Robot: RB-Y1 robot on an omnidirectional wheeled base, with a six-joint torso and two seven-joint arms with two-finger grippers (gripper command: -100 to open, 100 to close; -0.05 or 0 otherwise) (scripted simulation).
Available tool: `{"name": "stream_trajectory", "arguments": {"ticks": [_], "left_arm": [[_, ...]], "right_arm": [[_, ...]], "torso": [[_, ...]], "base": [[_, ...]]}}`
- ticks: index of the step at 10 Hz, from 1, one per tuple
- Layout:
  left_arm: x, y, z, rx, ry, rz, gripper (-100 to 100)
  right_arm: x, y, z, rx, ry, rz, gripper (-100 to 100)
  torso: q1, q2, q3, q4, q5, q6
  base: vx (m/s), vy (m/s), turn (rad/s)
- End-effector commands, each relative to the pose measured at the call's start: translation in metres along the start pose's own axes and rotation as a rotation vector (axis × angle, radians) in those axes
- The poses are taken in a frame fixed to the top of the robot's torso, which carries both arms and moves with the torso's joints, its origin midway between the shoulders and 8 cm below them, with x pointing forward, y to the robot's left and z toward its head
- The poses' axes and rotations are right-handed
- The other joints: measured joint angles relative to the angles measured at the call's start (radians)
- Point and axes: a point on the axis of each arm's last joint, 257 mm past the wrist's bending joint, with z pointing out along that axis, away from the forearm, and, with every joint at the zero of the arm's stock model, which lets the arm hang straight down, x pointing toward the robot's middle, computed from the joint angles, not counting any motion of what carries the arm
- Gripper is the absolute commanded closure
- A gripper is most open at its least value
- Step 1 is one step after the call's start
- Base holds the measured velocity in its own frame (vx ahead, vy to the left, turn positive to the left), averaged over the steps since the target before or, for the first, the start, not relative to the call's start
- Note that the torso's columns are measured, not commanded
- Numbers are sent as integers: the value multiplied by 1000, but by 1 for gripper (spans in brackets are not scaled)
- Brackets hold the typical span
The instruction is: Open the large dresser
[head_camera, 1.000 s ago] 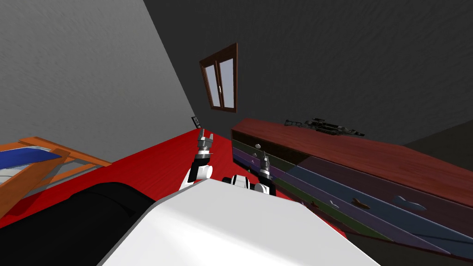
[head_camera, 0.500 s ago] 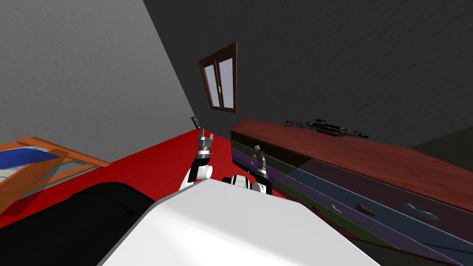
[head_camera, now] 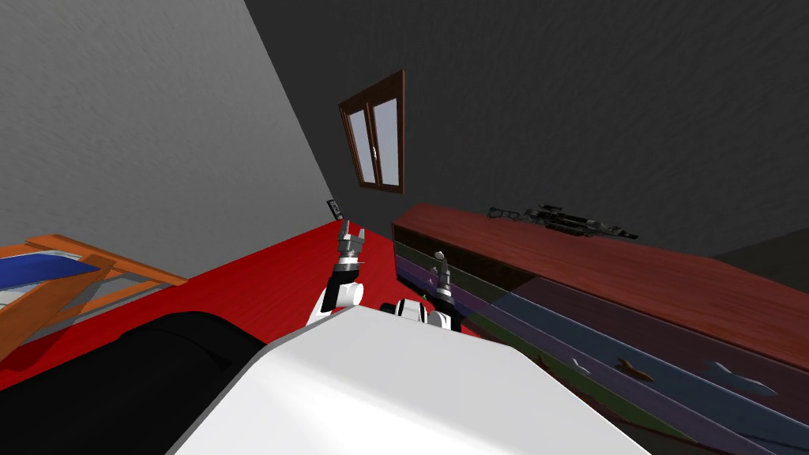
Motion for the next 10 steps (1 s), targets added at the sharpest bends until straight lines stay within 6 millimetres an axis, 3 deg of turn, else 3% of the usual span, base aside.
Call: {"name": "stream_trajectory", "arguments": {"ticks": [1, 4, 7, 8, 10], "left_arm": [[0, 0, 0, 0, 0, 0, 0], [0, 0, 0, 0, 0, 0, 0], [0, 0, 0, 0, 0, 0, 0], [0, 0, 0, 0, 0, 0, 0], [0, 0, 0, 0, 0, 0, 0]], "right_arm": [[-11, 4, 0, -10, -10, 71, -100], [-25, 6, 0, -23, -21, 150, -100], [-26, 1, 5, -19, -19, 143, -100], [-27, 0, 6, -20, -21, 141, 100], [-32, -5, 6, -15, -24, 143, 100]], "torso": [[0, 1, 0, 0, 0, 0], [0, 1, 1, 0, 0, 0], [-1, -1, 0, 0, 0, 0], [0, 1, 0, 0, 0, 0], [1, -1, 0, -7, -2, -1]], "base": [[39, -27, 7], [41, -29, 10], [38, -27, -12], [7, -5, -1], [-125, 39, -23]]}}
